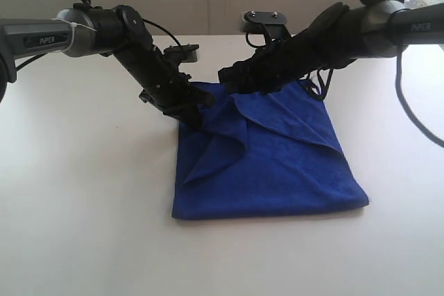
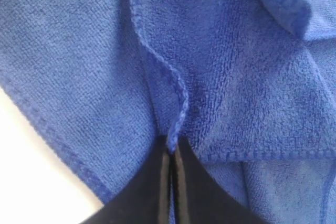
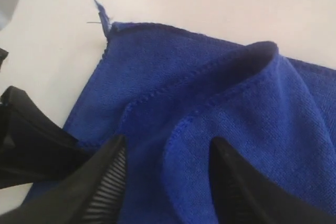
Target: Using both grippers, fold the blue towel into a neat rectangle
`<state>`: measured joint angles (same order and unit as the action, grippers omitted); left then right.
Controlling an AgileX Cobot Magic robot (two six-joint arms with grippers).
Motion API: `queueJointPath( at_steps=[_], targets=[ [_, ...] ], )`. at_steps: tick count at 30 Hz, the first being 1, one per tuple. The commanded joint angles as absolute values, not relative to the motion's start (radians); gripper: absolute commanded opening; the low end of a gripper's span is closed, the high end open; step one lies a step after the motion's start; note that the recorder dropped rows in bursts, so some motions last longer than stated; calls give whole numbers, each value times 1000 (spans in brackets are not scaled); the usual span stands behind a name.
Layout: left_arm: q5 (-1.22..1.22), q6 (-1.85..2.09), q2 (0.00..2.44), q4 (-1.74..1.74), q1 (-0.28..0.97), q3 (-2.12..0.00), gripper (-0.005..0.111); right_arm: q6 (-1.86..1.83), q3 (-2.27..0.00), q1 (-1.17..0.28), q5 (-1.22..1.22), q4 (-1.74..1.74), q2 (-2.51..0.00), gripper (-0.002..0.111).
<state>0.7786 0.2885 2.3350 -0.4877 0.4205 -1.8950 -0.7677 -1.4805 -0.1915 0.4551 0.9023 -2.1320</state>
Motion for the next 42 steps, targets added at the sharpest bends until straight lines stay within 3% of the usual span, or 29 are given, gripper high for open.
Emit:
queueJointPath(
  at_steps=[1,7,13,17,23,42],
  targets=[
    [824,284,2351,-485,420,-1896,0,-759,-1486,-201,450,907,-2149,46],
    [831,284,2362,-485,420,-1896,0,-759,-1486,-201,446,915,-2159,44],
    [829,284,2362,-461,420,-1896,0,-759,-1486,-201,444,927,-2175,34],
    [832,282,2362,-447,420,-1896,0,-759,-1486,-201,434,924,-2177,24],
    [825,285,2362,-447,420,-1896,0,-761,-1486,-201,427,918,-2175,0],
    [850,389,2133,-439,401,-1896,0,-723,-1486,-108,611,513,-1890,0]
  ],
)
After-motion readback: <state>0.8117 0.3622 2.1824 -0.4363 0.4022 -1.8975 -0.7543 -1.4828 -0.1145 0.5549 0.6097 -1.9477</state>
